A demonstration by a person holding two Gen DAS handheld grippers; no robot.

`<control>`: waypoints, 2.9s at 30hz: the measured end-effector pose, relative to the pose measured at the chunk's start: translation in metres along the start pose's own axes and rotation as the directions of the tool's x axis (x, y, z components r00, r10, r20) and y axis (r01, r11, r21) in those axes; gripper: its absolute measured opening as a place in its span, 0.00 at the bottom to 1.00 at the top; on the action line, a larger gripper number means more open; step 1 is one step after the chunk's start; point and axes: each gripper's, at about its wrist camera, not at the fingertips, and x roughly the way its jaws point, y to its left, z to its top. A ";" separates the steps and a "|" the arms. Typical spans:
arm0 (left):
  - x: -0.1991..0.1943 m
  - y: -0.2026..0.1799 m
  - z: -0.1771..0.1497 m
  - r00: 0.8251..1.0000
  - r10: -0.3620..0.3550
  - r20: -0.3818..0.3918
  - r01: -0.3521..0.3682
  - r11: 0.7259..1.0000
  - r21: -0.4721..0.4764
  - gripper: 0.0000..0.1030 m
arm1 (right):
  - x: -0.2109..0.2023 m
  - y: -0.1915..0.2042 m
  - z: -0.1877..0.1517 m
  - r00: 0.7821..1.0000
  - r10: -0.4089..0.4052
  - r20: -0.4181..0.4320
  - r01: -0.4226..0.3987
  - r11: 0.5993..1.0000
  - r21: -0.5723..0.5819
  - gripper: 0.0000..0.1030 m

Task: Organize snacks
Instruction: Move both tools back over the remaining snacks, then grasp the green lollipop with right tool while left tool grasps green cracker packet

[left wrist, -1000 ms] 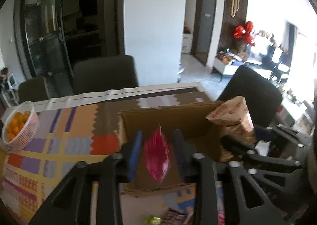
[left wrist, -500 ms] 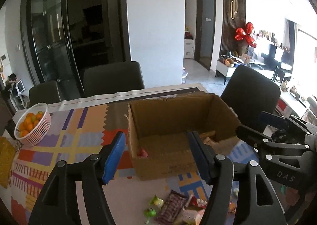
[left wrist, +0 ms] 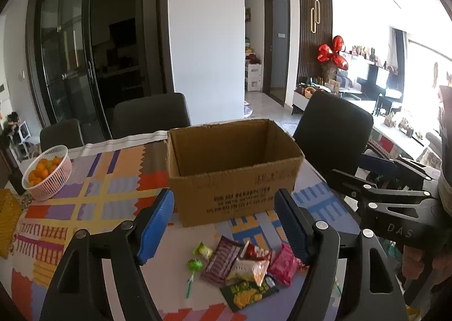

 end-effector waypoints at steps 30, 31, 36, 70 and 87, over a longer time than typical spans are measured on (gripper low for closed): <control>0.000 -0.036 -0.127 0.990 -0.015 -0.137 0.020 0.999 0.035 0.73 | -0.017 -0.019 -0.138 0.971 -0.083 -0.226 0.096 0.994 0.049 0.67; 0.000 -0.036 -0.130 0.990 -0.016 -0.140 0.021 0.999 0.038 0.73 | -0.016 -0.018 -0.141 0.969 -0.085 -0.234 0.098 0.994 0.048 0.67; 0.008 -0.036 -0.149 0.990 -0.004 -0.142 0.017 0.995 0.093 0.73 | -0.011 -0.011 -0.158 0.960 -0.113 -0.256 0.124 0.992 0.027 0.67; 0.126 -0.046 -0.150 0.883 -0.219 -0.415 0.342 0.906 0.250 0.60 | 0.052 -0.023 -0.184 0.914 -0.162 -0.371 0.203 0.976 0.074 0.63; 0.118 -0.052 -0.150 0.853 -0.264 -0.449 0.328 0.942 0.071 0.43 | 0.057 -0.035 -0.183 0.931 -0.067 -0.359 0.126 0.982 0.144 0.30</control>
